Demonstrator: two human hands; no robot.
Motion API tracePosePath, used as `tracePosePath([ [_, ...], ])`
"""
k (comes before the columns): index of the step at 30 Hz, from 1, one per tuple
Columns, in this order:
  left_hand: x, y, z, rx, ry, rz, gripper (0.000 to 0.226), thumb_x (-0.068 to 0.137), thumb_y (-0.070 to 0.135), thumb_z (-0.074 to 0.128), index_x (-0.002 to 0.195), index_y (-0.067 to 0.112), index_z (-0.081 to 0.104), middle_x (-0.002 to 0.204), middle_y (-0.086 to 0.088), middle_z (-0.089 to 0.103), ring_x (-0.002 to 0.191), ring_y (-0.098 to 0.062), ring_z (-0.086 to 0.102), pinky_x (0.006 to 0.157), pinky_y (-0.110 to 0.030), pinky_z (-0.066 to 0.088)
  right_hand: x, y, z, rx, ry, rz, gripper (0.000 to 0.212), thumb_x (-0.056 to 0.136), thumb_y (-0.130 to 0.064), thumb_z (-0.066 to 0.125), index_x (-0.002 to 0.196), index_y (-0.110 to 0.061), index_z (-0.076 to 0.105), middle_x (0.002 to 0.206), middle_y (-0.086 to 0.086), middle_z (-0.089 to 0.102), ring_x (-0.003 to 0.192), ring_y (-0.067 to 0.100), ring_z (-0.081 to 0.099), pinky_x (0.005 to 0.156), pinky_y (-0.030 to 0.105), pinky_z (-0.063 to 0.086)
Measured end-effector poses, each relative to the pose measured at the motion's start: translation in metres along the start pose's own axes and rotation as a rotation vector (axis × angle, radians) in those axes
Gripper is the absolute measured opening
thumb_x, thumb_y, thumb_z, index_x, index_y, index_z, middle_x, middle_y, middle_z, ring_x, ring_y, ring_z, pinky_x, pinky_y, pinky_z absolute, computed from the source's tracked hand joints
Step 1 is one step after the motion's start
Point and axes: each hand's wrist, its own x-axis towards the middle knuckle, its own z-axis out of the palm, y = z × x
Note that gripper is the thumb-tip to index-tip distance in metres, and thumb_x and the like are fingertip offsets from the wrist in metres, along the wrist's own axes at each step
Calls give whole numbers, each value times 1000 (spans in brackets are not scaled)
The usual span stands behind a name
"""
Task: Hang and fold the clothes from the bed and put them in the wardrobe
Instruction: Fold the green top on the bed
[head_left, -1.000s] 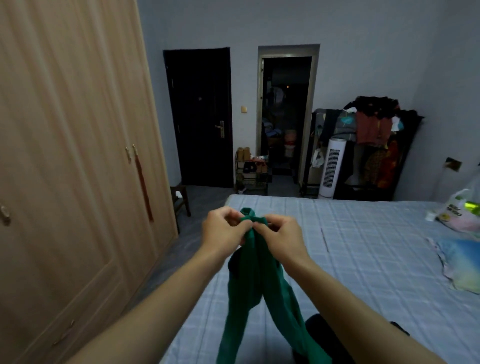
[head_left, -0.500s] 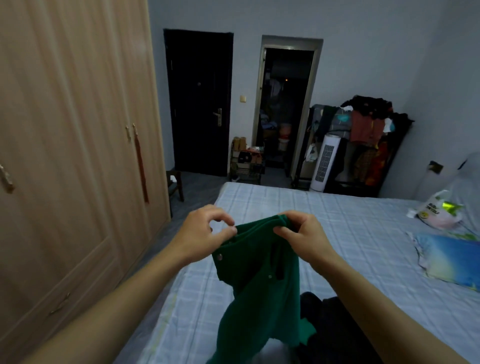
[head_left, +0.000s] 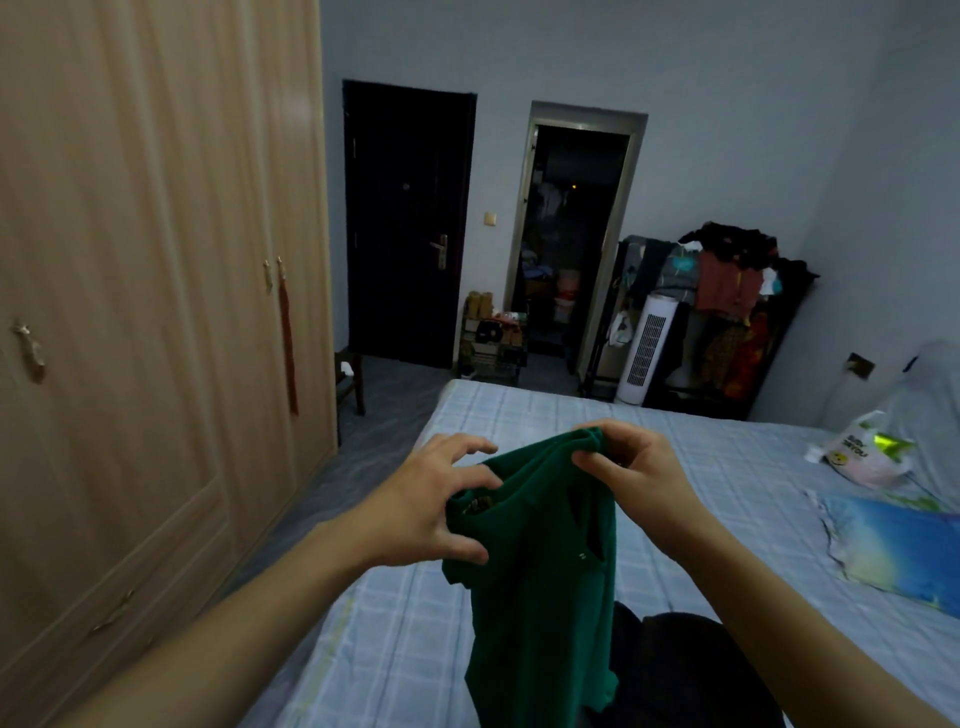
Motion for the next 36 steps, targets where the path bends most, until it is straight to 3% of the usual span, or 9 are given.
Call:
tracePosePath([
  [3, 2, 0, -2, 17, 31, 26, 36, 72, 48, 81, 97, 29, 64, 144, 15, 39, 132, -5, 31, 108, -35, 36, -3, -1, -1, -8, 3, -1, 24, 91, -2, 64, 92, -23, 75, 92, 7, 75, 88, 22, 73, 74, 25, 58],
  [6, 0, -3, -7, -61, 107, 51, 30, 71, 44, 83, 77, 26, 60, 124, 15, 56, 118, -1, 45, 99, -29, 42, -6, 1, -6, -7, 50, 21, 24, 91, -1, 65, 90, -22, 76, 90, 7, 75, 87, 23, 73, 74, 26, 58],
  [10, -1, 0, -11, -108, 115, 77, 31, 72, 32, 83, 72, 24, 53, 94, 10, 64, 89, -7, 59, 79, -30, 51, -12, 4, -8, 2, 79, 36, 23, 92, -2, 63, 89, -22, 76, 89, 7, 76, 86, 22, 73, 73, 25, 58],
  [14, -3, 5, -3, -120, 178, 35, 27, 71, 19, 78, 73, 22, 52, 76, 10, 56, 72, -9, 55, 67, -37, 51, -16, 5, -7, 6, 142, 53, 25, 93, -3, 63, 89, -24, 76, 89, 5, 76, 86, 21, 74, 72, 26, 59],
  [16, -5, 5, -2, -155, 206, 20, 25, 72, 11, 74, 76, 22, 52, 74, 7, 57, 70, -13, 56, 65, -43, 51, -18, 3, -8, -17, 127, 49, 24, 93, -4, 63, 89, -24, 76, 90, 5, 76, 86, 20, 74, 72, 26, 58],
  [20, -7, 6, -15, -217, 275, -63, 36, 75, 4, 74, 102, 21, 58, 85, 6, 65, 79, -10, 64, 70, -35, 55, -23, -6, -9, -122, 136, 16, 22, 92, -4, 65, 90, -22, 77, 92, 0, 75, 89, 15, 71, 75, 27, 58],
  [25, -5, 21, -45, -197, 319, -22, 16, 77, 3, 71, 89, 13, 67, 81, 2, 68, 74, -10, 63, 67, -39, 53, -27, -19, -4, -167, 236, -30, 24, 91, -1, 65, 90, -22, 76, 88, -1, 75, 86, 18, 71, 75, 31, 60],
  [29, -6, 38, -81, -204, 355, -7, 14, 77, 5, 72, 86, 14, 67, 77, -1, 67, 69, -22, 63, 61, -43, 52, -24, -38, -2, -128, 316, -60, 23, 88, 1, 68, 90, -21, 73, 87, 12, 73, 86, 28, 71, 82, 43, 60],
  [36, -30, 83, -139, -138, 473, 12, 19, 78, 8, 72, 87, 24, 68, 80, 10, 68, 76, -11, 66, 62, -36, 56, -34, -92, -7, -87, 228, -209, 20, 89, -1, 68, 93, -20, 71, 85, 10, 73, 84, 26, 72, 77, 35, 60],
])
